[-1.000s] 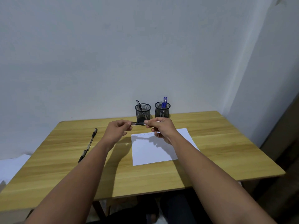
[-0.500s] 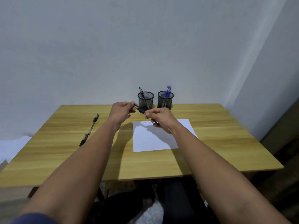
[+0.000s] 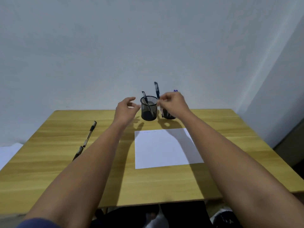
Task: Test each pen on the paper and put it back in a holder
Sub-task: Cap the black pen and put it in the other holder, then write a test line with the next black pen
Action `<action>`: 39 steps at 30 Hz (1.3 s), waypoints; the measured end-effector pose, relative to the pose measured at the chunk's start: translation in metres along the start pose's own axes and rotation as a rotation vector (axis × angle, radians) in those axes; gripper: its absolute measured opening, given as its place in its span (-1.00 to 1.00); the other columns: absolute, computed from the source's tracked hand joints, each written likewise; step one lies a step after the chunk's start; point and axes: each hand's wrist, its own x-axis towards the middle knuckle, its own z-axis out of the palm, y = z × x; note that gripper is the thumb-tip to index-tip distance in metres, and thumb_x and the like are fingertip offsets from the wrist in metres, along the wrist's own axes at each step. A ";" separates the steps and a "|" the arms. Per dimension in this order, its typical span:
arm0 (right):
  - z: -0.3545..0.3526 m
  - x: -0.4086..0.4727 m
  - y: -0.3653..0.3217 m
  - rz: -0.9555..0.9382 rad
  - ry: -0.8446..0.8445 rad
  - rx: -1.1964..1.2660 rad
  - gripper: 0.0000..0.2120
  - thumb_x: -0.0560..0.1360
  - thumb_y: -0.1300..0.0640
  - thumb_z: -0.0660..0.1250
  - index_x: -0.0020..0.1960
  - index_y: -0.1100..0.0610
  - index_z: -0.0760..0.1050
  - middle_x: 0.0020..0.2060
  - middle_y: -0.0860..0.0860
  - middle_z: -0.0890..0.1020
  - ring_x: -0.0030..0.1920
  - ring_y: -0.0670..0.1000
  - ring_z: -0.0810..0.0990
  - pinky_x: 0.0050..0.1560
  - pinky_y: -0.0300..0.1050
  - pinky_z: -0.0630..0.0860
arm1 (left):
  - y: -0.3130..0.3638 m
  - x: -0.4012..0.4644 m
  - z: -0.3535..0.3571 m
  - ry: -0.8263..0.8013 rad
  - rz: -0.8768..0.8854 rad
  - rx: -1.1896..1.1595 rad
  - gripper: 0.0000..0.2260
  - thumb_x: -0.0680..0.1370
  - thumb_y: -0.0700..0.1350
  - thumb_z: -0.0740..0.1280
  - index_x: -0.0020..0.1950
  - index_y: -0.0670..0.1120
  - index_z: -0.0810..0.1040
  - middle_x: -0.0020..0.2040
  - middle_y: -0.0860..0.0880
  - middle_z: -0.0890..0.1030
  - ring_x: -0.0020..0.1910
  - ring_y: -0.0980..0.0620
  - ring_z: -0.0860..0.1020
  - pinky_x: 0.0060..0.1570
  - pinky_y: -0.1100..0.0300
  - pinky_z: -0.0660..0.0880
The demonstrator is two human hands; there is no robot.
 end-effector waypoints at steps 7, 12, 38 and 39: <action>0.009 0.065 -0.015 -0.044 0.155 0.053 -0.91 0.50 0.13 0.59 -0.11 0.07 0.69 -0.20 -0.03 0.76 -0.20 -0.04 0.78 -0.05 -0.17 0.67 | -0.038 0.034 0.044 -0.091 -0.070 0.151 -0.09 0.40 0.08 0.60 0.63 -0.02 0.19 0.52 -0.05 0.40 0.37 -0.07 0.48 0.18 0.15 0.41; 0.037 0.078 -0.006 -0.017 0.109 -0.123 -0.90 0.47 0.08 0.60 -0.09 0.08 0.74 -0.25 -0.04 0.72 -0.14 0.01 0.73 0.00 -0.11 0.65 | -0.054 0.057 0.065 -0.086 -0.030 0.165 -0.13 0.27 0.25 0.60 0.50 0.05 0.39 0.39 0.04 0.55 0.30 0.05 0.53 0.20 0.12 0.49; 0.153 0.009 -0.052 -0.040 -0.152 -0.245 -0.91 0.49 0.08 0.44 -0.16 0.02 0.71 -0.13 -0.01 0.77 -0.05 0.06 0.72 0.01 -0.07 0.65 | -0.097 0.025 -0.145 -0.155 0.014 0.954 -0.63 0.57 -0.19 0.28 0.33 0.09 0.60 0.41 0.04 0.54 0.38 -0.08 0.49 0.24 0.02 0.49; 0.161 0.005 -0.047 -0.029 -0.179 -0.239 -0.91 0.49 0.09 0.45 -0.16 0.03 0.71 -0.15 -0.01 0.76 -0.06 0.06 0.71 -0.02 -0.10 0.62 | -0.102 0.023 -0.149 -0.210 0.026 1.011 -0.61 0.56 -0.21 0.27 0.32 0.12 0.60 0.42 0.07 0.53 0.38 -0.06 0.48 0.22 0.03 0.50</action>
